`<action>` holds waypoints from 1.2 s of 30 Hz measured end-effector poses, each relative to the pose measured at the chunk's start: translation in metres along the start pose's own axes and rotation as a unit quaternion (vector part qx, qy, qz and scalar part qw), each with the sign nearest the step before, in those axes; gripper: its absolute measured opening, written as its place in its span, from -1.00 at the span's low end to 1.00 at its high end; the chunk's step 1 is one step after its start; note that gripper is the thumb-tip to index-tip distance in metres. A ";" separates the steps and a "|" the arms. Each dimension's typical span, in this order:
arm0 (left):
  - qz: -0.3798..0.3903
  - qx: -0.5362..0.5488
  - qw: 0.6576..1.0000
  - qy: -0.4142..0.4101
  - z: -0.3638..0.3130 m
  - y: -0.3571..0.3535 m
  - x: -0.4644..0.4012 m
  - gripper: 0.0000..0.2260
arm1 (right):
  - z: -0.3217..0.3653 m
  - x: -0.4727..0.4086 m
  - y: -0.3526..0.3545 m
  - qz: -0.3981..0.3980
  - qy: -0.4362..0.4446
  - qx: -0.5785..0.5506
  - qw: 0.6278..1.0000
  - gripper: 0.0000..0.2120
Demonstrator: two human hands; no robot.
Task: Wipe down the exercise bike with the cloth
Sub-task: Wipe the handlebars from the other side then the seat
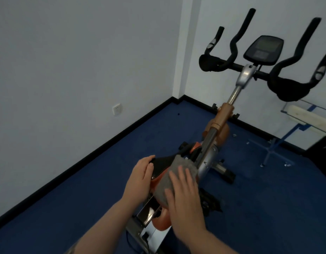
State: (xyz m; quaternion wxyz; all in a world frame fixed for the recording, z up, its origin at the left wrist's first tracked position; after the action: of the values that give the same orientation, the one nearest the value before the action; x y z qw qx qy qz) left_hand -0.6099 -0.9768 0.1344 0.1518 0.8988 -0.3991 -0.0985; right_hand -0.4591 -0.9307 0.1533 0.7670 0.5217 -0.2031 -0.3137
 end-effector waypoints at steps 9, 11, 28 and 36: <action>-0.017 -0.156 0.987 0.045 -0.011 0.004 -0.012 -0.73 | -0.003 0.011 -0.016 0.053 -0.094 0.059 0.992 -0.38; -0.010 -0.219 0.974 0.063 -0.020 0.002 -0.023 -0.79 | -0.004 0.007 -0.016 0.052 -0.093 0.028 0.994 -0.38; -0.058 -0.200 0.974 0.093 -0.012 -0.010 -0.030 -0.76 | -0.041 -0.069 -0.002 0.059 -0.296 -0.160 0.940 -0.33; -0.075 -0.205 0.971 0.096 -0.009 -0.009 -0.028 -0.78 | -0.026 -0.035 -0.010 0.012 -0.216 -0.148 0.965 -0.29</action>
State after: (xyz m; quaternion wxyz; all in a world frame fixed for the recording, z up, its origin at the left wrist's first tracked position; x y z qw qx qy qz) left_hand -0.6193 -0.9480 0.1411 0.3631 0.8811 -0.2850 -0.1025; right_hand -0.4703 -0.8913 0.1350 0.7774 0.3196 -0.3214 -0.4362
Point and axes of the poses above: each hand's wrist, its own x-axis away from the middle knuckle, its own y-axis out of the back of the hand, z = x × y, the point moved 6 cm from there along -x, towards the middle knuckle, and after that the axes turned 7 degrees about x, right-handed, at the moved point
